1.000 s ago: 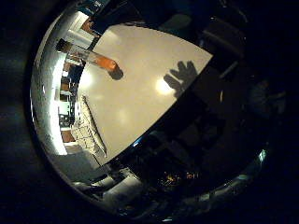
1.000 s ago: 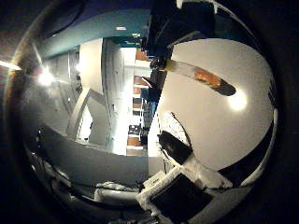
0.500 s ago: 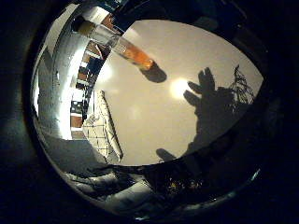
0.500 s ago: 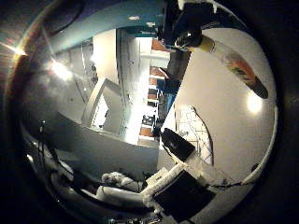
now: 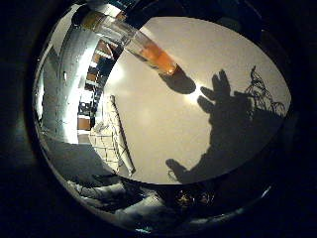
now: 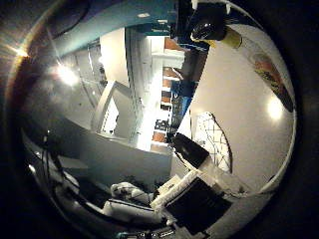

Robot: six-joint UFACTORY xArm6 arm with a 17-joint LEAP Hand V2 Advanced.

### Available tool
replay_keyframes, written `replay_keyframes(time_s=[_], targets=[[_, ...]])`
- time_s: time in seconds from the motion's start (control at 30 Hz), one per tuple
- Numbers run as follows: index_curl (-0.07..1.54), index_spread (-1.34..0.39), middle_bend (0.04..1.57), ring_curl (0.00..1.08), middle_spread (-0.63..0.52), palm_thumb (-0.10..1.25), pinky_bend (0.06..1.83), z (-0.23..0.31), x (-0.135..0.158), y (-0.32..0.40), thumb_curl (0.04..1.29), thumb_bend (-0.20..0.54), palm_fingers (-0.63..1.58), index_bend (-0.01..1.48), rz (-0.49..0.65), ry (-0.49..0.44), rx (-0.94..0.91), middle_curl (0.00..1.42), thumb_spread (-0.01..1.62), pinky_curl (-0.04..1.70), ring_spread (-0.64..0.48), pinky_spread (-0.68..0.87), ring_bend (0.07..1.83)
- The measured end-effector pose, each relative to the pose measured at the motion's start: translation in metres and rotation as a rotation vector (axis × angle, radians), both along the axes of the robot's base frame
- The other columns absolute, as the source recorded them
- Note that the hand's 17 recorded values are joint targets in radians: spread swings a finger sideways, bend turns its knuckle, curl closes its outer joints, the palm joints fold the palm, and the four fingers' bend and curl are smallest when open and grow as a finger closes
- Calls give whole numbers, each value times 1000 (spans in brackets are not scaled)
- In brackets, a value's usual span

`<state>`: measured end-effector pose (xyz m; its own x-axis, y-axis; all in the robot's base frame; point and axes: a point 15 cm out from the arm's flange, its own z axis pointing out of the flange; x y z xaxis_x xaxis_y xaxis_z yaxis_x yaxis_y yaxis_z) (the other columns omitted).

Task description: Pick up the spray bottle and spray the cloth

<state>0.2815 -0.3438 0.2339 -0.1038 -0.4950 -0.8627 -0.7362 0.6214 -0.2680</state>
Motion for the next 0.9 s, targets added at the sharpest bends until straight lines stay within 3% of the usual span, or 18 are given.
replay_keyframes(time_s=[0.27,0.57,0.9], targets=[[259,-129,283,276,133,691,380,-9,7,-11,363,-19,222,150,-12,-15,24,359,1033,295,177,304,462],[278,-97,337,281,115,719,371,-15,-19,-32,386,-21,271,167,-92,-49,46,379,1045,282,167,293,495],[297,-88,354,278,102,724,357,-43,-13,-35,395,-23,293,165,-79,-38,99,385,1049,273,153,274,500]])
